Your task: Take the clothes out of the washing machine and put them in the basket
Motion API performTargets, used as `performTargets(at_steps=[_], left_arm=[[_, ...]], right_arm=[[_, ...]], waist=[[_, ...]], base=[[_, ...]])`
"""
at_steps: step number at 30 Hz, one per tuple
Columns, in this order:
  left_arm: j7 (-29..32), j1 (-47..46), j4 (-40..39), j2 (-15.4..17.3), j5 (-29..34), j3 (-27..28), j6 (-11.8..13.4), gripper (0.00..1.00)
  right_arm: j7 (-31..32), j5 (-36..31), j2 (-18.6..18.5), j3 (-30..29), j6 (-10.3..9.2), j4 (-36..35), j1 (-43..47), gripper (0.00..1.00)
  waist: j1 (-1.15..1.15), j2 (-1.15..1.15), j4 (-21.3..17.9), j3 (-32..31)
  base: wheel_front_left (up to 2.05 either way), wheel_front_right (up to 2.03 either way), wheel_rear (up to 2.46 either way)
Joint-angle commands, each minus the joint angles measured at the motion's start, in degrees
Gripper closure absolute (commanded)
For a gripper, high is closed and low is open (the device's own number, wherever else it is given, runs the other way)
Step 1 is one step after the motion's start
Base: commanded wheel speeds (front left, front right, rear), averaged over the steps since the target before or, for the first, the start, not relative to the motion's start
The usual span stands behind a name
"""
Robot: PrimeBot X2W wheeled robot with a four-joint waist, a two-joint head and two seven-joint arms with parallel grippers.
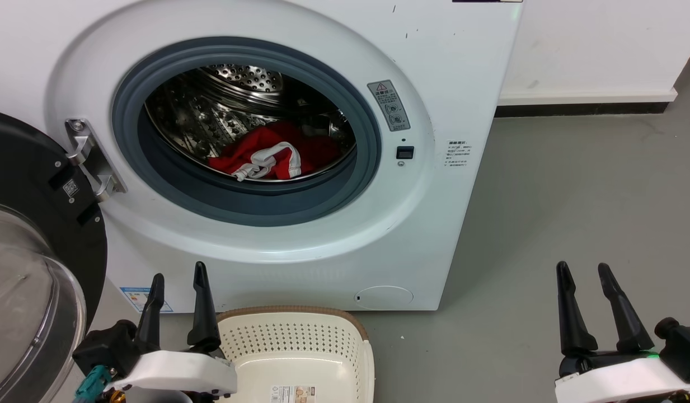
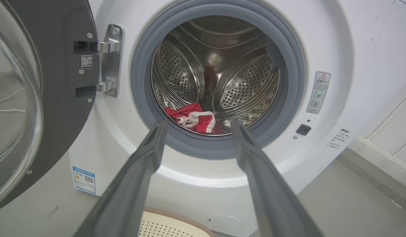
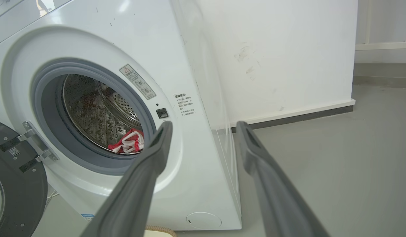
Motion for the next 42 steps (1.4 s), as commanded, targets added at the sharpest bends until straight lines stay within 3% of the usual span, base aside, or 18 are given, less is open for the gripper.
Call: performTargets(at_steps=[1, 42], left_arm=[[-0.61, 0.05, -0.96, -0.04, 1.83, 0.12, -0.10, 0.00], [-5.38, 3.27, -0.25, -1.62, 20.56, 1.00, -0.80, 0.00]], right_arm=[[-0.61, -1.74, -0.25, 0.05, -0.02, -1.12, 0.30, 0.00], [-5.46, -17.61, -0.23, 0.92, -0.02, -4.38, 3.86, 0.00]], waist=[[0.00, 0.00, 0.02, 0.05], [0.00, 0.00, -0.06, 0.48]], base=[[0.00, 0.00, 0.00], [0.00, 0.00, 0.00]])
